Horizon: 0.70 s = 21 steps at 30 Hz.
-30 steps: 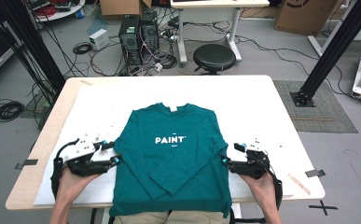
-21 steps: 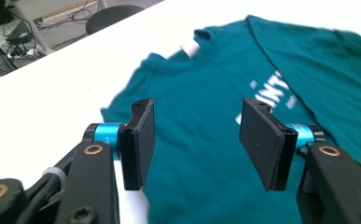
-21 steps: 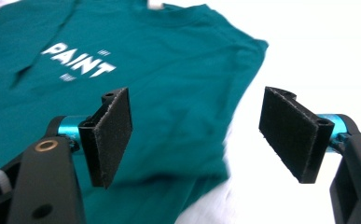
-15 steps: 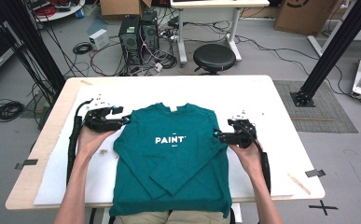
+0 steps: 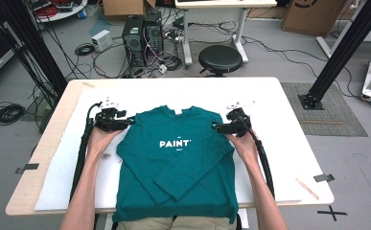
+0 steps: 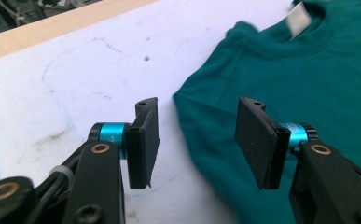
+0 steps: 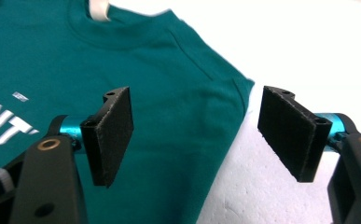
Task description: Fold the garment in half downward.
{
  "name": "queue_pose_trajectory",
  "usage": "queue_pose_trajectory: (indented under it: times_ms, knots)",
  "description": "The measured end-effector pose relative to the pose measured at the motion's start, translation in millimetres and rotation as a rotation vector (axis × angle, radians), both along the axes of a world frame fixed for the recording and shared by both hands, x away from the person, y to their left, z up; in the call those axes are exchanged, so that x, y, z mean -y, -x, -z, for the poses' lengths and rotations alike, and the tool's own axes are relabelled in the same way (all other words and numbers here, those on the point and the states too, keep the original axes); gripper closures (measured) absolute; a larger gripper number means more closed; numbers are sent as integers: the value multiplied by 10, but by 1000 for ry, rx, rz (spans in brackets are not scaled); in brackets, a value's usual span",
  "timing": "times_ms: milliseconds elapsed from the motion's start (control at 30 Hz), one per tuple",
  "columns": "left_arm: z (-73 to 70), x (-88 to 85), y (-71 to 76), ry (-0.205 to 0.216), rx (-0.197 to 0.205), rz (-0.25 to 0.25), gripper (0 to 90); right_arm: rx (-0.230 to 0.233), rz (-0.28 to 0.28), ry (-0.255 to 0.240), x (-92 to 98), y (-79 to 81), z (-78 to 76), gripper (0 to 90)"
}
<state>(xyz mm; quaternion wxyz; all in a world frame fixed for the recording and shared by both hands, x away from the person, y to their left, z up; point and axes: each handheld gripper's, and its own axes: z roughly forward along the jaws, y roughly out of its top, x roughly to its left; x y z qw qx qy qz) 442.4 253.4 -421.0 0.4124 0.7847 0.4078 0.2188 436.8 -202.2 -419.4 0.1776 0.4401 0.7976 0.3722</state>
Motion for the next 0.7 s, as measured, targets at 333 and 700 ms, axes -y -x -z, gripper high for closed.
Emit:
queue_pose_trajectory:
  times_ms: [333, 700]
  knots:
    - [-57, 93, 47, -69, 29, -12, 505, -16, 3, 2, -3, -53, 72, 273]
    - [-291, 180, -139, -48, 3, 15, 461, 6, -15, 12, -46, -20, 51, 273]
